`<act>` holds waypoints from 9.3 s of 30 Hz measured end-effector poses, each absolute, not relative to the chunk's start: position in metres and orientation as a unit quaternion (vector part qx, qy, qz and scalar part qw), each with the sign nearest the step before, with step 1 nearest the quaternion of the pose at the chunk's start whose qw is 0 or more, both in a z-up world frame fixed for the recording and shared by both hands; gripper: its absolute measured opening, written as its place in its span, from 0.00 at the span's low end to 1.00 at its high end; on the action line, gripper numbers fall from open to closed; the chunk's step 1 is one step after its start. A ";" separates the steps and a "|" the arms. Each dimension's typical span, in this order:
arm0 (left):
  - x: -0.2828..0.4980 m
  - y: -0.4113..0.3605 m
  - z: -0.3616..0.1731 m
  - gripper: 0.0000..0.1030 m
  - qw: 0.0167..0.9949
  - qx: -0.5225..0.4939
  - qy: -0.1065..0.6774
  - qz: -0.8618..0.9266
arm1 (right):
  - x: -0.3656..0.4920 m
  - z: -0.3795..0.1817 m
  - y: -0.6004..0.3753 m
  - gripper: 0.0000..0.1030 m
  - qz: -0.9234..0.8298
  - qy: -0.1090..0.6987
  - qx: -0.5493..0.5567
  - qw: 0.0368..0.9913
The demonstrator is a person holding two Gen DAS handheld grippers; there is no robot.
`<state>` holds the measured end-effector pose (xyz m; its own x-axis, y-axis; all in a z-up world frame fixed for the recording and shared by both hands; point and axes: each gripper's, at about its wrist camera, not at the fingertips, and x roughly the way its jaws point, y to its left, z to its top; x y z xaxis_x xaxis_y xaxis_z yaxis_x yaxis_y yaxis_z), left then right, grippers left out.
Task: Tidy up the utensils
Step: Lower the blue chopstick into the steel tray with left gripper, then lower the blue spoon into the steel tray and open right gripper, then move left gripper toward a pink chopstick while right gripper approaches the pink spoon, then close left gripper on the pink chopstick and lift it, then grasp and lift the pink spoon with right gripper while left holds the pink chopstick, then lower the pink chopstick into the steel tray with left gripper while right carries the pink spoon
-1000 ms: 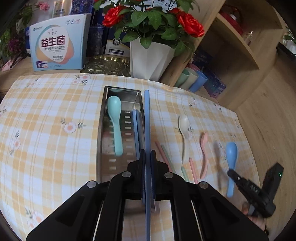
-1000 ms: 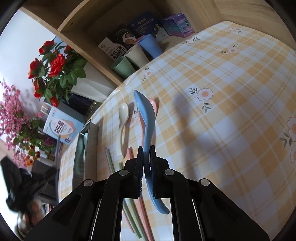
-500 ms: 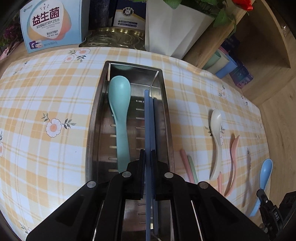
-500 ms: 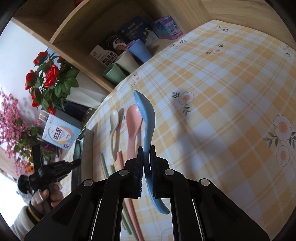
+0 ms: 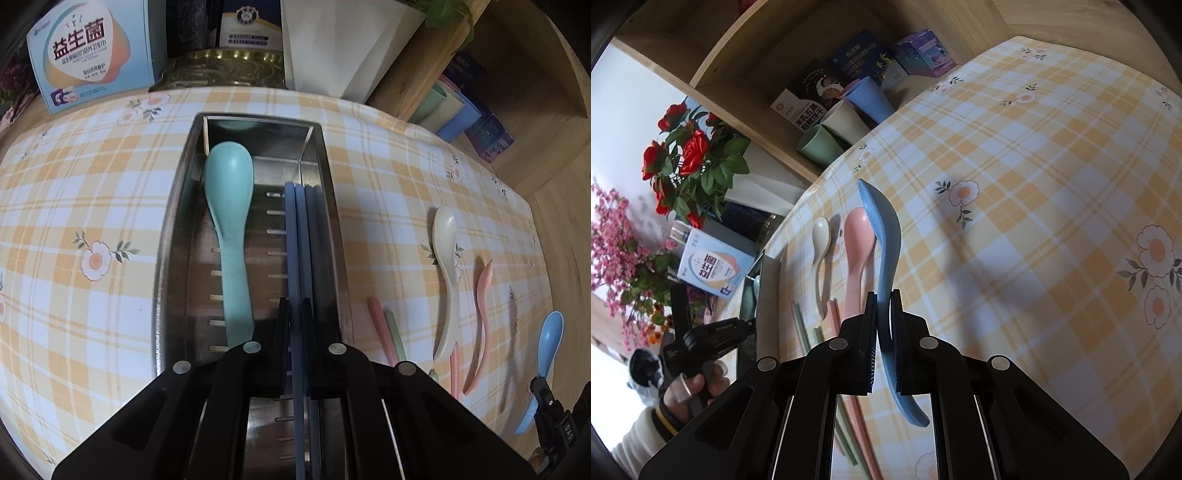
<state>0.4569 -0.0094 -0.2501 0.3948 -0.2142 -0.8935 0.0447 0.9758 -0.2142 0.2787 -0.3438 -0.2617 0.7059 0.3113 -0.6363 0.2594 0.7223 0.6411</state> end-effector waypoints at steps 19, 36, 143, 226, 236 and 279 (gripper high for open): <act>0.375 0.032 -0.178 0.63 0.884 0.013 0.447 -0.132 | 0.302 -0.239 -0.288 0.07 0.073 0.419 0.336 0.840; 0.352 0.125 -0.183 0.94 0.896 -0.059 0.432 -0.083 | 0.424 -0.224 -0.122 0.07 0.162 0.499 0.263 0.809; 0.351 -0.114 -0.262 0.08 0.828 0.006 0.555 -0.079 | 0.285 -0.281 -0.318 0.09 0.100 0.355 0.224 0.902; 0.275 -0.006 -0.189 0.05 0.889 -0.121 0.425 -0.120 | 0.387 -0.292 -0.282 0.20 0.086 0.503 0.316 0.800; 0.273 -0.002 -0.186 0.05 0.890 -0.126 0.422 -0.115 | 0.392 -0.294 -0.280 0.07 0.072 0.495 0.347 0.793; 0.294 0.017 -0.189 0.05 0.875 -0.154 0.448 -0.098 | 0.334 -0.277 -0.283 0.06 0.091 0.424 0.407 0.804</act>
